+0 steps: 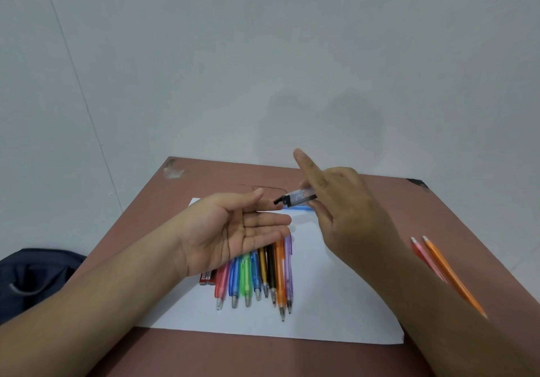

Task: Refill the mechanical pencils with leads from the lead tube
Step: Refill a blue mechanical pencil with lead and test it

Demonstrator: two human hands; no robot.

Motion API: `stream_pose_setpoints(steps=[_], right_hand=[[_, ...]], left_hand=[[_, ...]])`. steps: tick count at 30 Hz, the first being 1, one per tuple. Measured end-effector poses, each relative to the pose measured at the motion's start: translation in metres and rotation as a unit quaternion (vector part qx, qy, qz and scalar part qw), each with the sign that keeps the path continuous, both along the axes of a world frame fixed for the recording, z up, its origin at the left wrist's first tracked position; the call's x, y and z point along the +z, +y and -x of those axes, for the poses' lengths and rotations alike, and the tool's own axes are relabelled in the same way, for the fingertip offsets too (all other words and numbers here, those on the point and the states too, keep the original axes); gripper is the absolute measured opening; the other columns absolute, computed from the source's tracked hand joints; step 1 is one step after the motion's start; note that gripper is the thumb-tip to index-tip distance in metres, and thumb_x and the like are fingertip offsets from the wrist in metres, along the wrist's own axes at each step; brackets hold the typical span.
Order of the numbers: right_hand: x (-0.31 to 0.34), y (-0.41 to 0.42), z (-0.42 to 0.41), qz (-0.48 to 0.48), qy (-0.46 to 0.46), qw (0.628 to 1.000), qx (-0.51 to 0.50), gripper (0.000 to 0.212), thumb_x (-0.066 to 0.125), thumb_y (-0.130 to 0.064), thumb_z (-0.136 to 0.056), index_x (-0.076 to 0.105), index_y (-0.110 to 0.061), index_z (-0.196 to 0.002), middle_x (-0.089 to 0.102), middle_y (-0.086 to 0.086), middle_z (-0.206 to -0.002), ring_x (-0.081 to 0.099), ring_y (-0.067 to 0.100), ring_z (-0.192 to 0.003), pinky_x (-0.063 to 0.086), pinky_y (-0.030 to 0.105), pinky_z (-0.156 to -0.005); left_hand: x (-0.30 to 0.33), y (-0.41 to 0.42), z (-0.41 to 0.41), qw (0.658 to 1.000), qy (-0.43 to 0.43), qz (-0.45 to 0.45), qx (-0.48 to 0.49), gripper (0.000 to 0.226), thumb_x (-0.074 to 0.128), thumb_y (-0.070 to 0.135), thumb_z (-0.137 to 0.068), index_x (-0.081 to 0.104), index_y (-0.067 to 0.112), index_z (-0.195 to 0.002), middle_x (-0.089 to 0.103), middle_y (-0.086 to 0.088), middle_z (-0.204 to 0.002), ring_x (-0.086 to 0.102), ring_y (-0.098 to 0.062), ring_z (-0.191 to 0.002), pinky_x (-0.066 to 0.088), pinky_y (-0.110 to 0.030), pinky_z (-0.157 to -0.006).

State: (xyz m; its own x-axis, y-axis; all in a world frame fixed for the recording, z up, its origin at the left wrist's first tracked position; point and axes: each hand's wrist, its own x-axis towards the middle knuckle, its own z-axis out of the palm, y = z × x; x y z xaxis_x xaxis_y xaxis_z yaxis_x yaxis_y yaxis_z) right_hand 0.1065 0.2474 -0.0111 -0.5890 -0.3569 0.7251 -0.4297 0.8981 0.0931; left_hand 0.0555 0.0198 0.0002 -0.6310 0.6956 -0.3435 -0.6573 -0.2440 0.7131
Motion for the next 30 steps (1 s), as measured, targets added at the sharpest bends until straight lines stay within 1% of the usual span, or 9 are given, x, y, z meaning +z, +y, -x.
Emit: stream_pose_setpoints(steps=[3, 7, 10, 15, 18, 20, 23, 26, 30], right_hand=[[-0.0034, 0.0036, 0.0021, -0.017, 0.008, 1.0, 0.008, 0.055, 0.063, 0.014, -0.081, 0.068, -0.013, -0.128, 0.068, 0.001, -0.111, 0.056, 0.028, -0.102, 0.05, 0.04, -0.086], [-0.0007, 0.0005, -0.0003, 0.015, -0.011, 1.0, -0.002, 0.072, 0.062, 0.012, -0.085, 0.045, -0.016, -0.15, 0.066, -0.003, -0.11, 0.053, 0.023, -0.099, 0.049, 0.035, -0.087], [-0.0005, 0.0035, 0.0007, -0.013, 0.009, 1.0, 0.008, 0.058, 0.06, 0.014, -0.082, 0.067, -0.016, -0.13, 0.067, -0.001, -0.11, 0.053, 0.025, -0.101, 0.051, 0.042, -0.082], [-0.0014, 0.0001, 0.0003, 0.02, -0.022, 1.0, -0.003, 0.089, 0.063, 0.011, -0.084, 0.026, -0.024, -0.157, 0.063, -0.007, -0.112, 0.051, 0.022, -0.098, 0.048, 0.036, -0.088], [-0.0019, 0.0028, 0.0008, -0.009, 0.002, 1.0, 0.009, 0.068, 0.061, 0.016, -0.081, 0.059, -0.019, -0.139, 0.067, -0.002, -0.111, 0.053, 0.025, -0.1, 0.05, 0.041, -0.085], [-0.0023, 0.0027, 0.0001, -0.009, -0.001, 1.0, 0.017, 0.062, 0.062, 0.018, -0.078, 0.068, -0.019, -0.128, 0.068, -0.003, -0.11, 0.054, 0.025, -0.101, 0.051, 0.043, -0.083], [-0.0009, 0.0, -0.0002, 0.042, -0.028, 0.999, 0.005, 0.081, 0.064, 0.013, -0.083, 0.041, -0.024, -0.152, 0.064, -0.007, -0.113, 0.053, 0.021, -0.1, 0.05, 0.037, -0.085], [-0.0023, 0.004, 0.0014, -0.004, -0.005, 1.0, 0.015, 0.064, 0.059, 0.014, -0.082, 0.061, -0.018, -0.137, 0.066, -0.004, -0.111, 0.053, 0.025, -0.099, 0.051, 0.044, -0.081], [-0.0028, 0.0015, 0.001, 0.023, -0.018, 1.0, 0.008, 0.08, 0.061, 0.009, -0.087, 0.034, -0.025, -0.154, 0.064, -0.007, -0.115, 0.052, 0.022, -0.099, 0.05, 0.039, -0.087]], left_hand=[[-0.0001, -0.0002, 0.0004, 1.0, 0.005, 0.001, -0.002, 0.046, 0.059, 0.024, -0.095, 0.056, -0.005, -0.131, 0.064, -0.032, -0.124, 0.065, -0.042, -0.115, 0.055, -0.043, -0.094], [-0.0003, 0.0, 0.0007, 1.0, 0.003, 0.003, -0.001, 0.047, 0.059, 0.025, -0.096, 0.055, -0.006, -0.131, 0.063, -0.032, -0.125, 0.064, -0.042, -0.117, 0.052, -0.044, -0.097], [-0.0004, 0.0007, 0.0005, 1.0, 0.008, 0.004, -0.002, 0.047, 0.058, 0.025, -0.096, 0.055, -0.006, -0.132, 0.063, -0.032, -0.124, 0.064, -0.043, -0.117, 0.05, -0.044, -0.099], [-0.0006, 0.0003, 0.0009, 1.0, 0.002, -0.001, 0.001, 0.049, 0.061, 0.023, -0.093, 0.053, -0.006, -0.131, 0.062, -0.033, -0.125, 0.063, -0.044, -0.117, 0.049, -0.044, -0.1], [-0.0007, 0.0, -0.0002, 1.0, 0.006, -0.001, -0.003, 0.046, 0.058, 0.023, -0.096, 0.055, -0.007, -0.131, 0.063, -0.033, -0.124, 0.064, -0.043, -0.116, 0.052, -0.044, -0.097], [-0.0005, 0.0001, -0.0006, 1.0, 0.01, 0.003, -0.004, 0.045, 0.058, 0.023, -0.096, 0.056, -0.007, -0.129, 0.063, -0.033, -0.124, 0.064, -0.042, -0.116, 0.054, -0.044, -0.095], [-0.0002, 0.0005, -0.0002, 1.0, 0.003, -0.001, -0.006, 0.043, 0.058, 0.023, -0.096, 0.056, -0.007, -0.127, 0.063, -0.033, -0.124, 0.065, -0.043, -0.115, 0.054, -0.044, -0.094], [-0.0011, 0.0002, 0.0002, 1.0, 0.006, 0.001, -0.007, 0.045, 0.059, 0.023, -0.095, 0.056, -0.007, -0.129, 0.064, -0.032, -0.124, 0.064, -0.043, -0.116, 0.054, -0.044, -0.095], [-0.0004, 0.0003, -0.0003, 1.0, 0.002, 0.002, -0.006, 0.038, 0.059, 0.022, -0.095, 0.058, -0.006, -0.122, 0.063, -0.033, -0.124, 0.065, -0.043, -0.115, 0.055, -0.044, -0.093]])
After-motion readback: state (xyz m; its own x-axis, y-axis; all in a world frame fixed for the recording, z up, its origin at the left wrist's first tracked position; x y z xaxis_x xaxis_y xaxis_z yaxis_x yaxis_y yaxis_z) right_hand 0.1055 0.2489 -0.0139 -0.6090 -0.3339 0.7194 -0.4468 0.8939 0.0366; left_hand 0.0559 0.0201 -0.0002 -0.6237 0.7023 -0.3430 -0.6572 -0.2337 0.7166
